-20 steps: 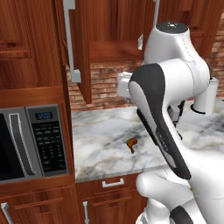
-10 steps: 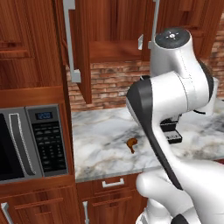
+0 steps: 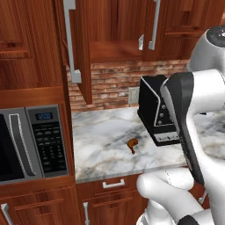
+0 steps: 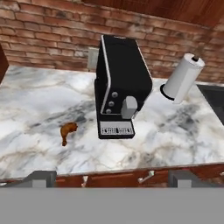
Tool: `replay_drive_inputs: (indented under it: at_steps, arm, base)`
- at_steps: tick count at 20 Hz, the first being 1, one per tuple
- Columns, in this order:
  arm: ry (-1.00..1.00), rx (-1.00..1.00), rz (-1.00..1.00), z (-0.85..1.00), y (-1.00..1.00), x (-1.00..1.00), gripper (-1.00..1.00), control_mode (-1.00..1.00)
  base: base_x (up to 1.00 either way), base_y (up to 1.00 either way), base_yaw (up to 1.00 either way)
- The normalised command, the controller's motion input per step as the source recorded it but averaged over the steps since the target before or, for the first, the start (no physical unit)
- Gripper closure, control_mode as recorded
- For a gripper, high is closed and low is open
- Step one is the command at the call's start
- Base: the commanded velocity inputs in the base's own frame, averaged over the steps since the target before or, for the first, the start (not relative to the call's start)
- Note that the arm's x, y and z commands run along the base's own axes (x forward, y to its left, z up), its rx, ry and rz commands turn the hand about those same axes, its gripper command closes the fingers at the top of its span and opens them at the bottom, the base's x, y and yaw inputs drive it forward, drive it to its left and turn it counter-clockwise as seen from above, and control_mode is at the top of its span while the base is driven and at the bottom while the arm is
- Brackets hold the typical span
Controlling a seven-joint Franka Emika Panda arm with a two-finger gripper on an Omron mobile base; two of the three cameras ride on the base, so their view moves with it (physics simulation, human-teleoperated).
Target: Retrieve the tupperware from the cabinet, then place the raw meat into the tupperware to avoid contamination.
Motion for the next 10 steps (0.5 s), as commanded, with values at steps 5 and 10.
replay_drive_inputs:
  at_steps: [5, 10]
  arm:
    - [-0.11, 0.04, 0.04, 0.37, -0.35, 0.25, -1.0, -1.0]
    - [-0.06, 0.15, 0.0, 0.51, -0.16, 0.52, -1.0, -1.0]
  base:
    - [0.0, 0.0, 0.0]
    - [0.0, 0.0, 0.0]
